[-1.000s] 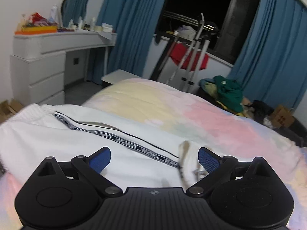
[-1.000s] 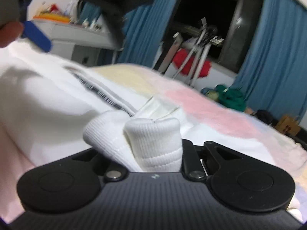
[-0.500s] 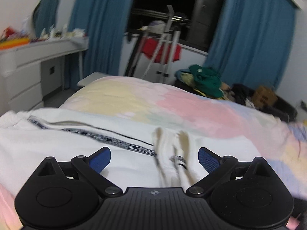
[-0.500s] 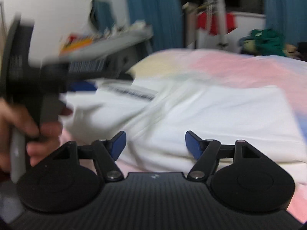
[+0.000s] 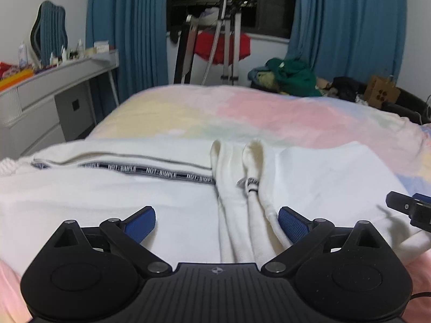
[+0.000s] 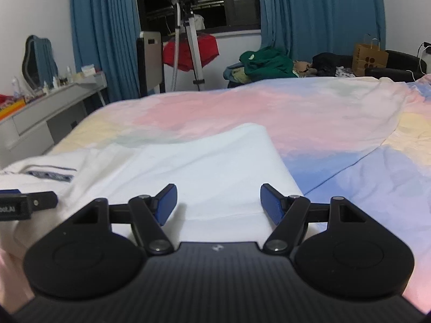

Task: Fold clothes
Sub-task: 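Grasp the sweatpants cuffs with the left gripper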

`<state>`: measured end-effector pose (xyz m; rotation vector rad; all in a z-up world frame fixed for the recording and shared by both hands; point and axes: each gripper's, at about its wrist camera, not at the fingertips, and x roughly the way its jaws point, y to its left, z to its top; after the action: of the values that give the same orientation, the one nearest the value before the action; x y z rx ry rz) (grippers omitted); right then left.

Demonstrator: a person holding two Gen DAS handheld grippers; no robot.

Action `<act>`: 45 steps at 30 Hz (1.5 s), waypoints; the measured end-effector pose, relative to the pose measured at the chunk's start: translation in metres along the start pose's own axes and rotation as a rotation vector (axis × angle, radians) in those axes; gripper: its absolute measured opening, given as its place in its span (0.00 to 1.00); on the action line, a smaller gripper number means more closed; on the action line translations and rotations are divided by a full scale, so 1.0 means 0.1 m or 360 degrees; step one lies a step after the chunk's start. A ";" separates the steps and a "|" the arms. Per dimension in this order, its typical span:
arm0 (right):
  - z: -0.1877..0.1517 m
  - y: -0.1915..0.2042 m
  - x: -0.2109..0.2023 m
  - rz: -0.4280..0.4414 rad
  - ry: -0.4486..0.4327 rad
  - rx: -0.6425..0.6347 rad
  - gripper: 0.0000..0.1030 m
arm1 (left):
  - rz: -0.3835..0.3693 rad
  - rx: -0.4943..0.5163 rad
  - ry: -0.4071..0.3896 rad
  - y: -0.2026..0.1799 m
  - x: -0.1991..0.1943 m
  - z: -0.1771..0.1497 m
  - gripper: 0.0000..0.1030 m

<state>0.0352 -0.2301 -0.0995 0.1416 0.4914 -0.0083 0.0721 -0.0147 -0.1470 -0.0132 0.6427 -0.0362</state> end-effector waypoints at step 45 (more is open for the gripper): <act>-0.06 -0.13 -0.11 -0.0275 0.0078 0.0052 0.68 | -0.0005 -0.1261 0.0213 2.16 -0.79 -0.17 0.92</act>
<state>0.0221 -0.2428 -0.1013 0.1313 0.5513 -0.1826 0.0049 0.2046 -0.1180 -0.7819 0.7569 0.2183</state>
